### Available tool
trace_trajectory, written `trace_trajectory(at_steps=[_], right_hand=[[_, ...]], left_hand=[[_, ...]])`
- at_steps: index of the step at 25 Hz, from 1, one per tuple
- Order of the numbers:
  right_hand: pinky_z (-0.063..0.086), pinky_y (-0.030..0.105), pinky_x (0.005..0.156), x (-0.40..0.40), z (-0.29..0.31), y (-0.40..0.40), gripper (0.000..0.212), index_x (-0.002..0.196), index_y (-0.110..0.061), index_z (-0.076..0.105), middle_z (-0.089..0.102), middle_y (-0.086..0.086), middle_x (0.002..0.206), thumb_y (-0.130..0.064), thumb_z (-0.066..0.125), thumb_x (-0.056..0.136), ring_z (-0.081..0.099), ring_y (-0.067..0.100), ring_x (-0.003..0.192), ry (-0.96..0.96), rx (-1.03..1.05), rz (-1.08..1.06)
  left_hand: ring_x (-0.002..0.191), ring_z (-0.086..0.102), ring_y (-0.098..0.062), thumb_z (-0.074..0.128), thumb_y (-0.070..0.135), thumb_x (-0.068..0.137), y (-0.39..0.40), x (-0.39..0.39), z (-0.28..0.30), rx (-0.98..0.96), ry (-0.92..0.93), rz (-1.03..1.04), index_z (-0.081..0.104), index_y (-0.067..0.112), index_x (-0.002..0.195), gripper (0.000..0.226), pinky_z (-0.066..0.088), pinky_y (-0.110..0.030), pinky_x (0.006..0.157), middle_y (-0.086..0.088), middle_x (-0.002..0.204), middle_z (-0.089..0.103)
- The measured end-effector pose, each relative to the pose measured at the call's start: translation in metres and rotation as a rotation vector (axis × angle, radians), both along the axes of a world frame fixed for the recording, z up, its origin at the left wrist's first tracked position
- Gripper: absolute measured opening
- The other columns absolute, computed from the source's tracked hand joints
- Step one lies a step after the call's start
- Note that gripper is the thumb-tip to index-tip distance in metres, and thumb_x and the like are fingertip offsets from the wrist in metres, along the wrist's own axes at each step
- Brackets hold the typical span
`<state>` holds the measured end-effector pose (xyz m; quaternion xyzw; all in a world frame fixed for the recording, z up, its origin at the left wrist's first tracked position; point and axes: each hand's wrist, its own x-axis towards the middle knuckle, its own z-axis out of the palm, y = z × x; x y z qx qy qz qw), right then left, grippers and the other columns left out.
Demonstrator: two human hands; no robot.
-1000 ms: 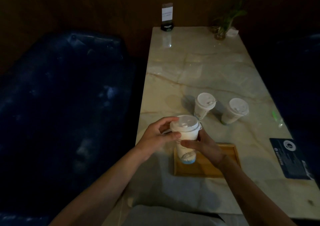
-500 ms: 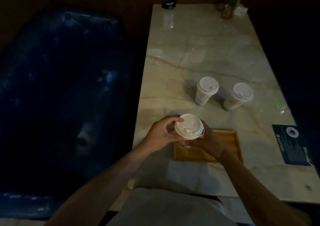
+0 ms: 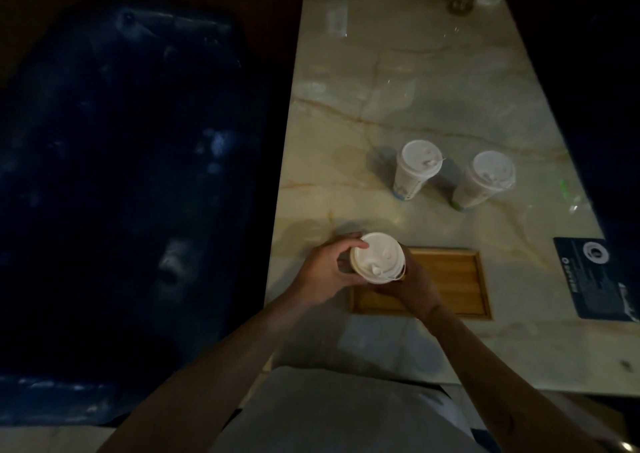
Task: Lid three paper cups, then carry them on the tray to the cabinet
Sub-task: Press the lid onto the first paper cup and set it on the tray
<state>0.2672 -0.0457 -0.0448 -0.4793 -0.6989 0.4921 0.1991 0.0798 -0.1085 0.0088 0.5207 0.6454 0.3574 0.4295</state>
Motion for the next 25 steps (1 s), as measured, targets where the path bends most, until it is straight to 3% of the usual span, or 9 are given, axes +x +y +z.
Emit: trace_trajectory(at_steps=[5,8,10,18,22,25], right_hand=[[0.032,-0.011,0.080,0.000,-0.003,-0.001,0.085,0.129,-0.004,0.054,0.057,-0.001,0.118,-0.002,0.093,0.054,0.054,0.012,0.110,-0.015,-0.004,-0.010],[0.031,-0.011,0.084,0.000,-0.001,0.000,0.085,0.130,-0.010,0.054,0.056,-0.005,0.119,-0.007,0.094,0.055,0.054,0.006,0.111,-0.029,0.019,0.033],[0.031,-0.008,0.089,0.001,0.000,-0.001,0.086,0.133,-0.009,0.053,0.057,-0.003,0.124,-0.010,0.093,0.057,0.053,0.010,0.116,-0.037,0.008,0.052],[0.033,0.015,0.104,-0.002,0.009,-0.004,0.082,0.135,0.000,0.050,0.057,0.018,0.136,-0.008,0.090,0.064,0.050,0.020,0.124,-0.050,0.070,0.131],[0.032,0.008,0.105,-0.001,0.008,-0.006,0.082,0.134,-0.017,0.046,0.053,-0.001,0.133,-0.012,0.089,0.065,0.051,0.018,0.126,0.006,0.037,0.127],[0.042,0.025,0.106,0.003,0.007,-0.009,0.086,0.132,-0.027,0.048,0.055,-0.009,0.129,-0.013,0.093,0.059,0.054,0.011,0.122,0.023,-0.003,0.056]], left_hand=[[0.120,0.047,0.008,0.087,0.001,0.064,0.001,-0.003,-0.004,0.010,0.063,-0.028,0.065,0.014,0.119,0.061,0.042,-0.008,0.100,-0.003,0.139,0.055],[0.126,0.054,-0.009,0.089,0.007,0.064,0.001,-0.003,-0.002,0.029,0.100,-0.030,0.067,0.015,0.117,0.058,0.048,-0.031,0.106,-0.003,0.137,0.057],[0.129,0.054,-0.014,0.089,0.009,0.065,0.001,-0.004,-0.001,0.031,0.138,-0.052,0.067,0.014,0.118,0.058,0.047,-0.036,0.107,-0.004,0.137,0.058],[0.129,0.052,-0.012,0.088,0.012,0.067,-0.002,-0.004,0.001,0.003,0.197,-0.065,0.064,0.018,0.123,0.062,0.045,-0.029,0.108,0.000,0.139,0.058],[0.128,0.054,-0.012,0.089,0.012,0.065,-0.005,-0.004,-0.004,-0.030,0.183,-0.058,0.054,0.023,0.134,0.078,0.046,-0.037,0.108,0.004,0.139,0.058],[0.135,0.046,-0.009,0.090,0.016,0.063,-0.007,-0.004,-0.012,-0.076,0.195,-0.069,0.037,0.038,0.145,0.100,0.043,-0.038,0.111,0.009,0.148,0.048]])
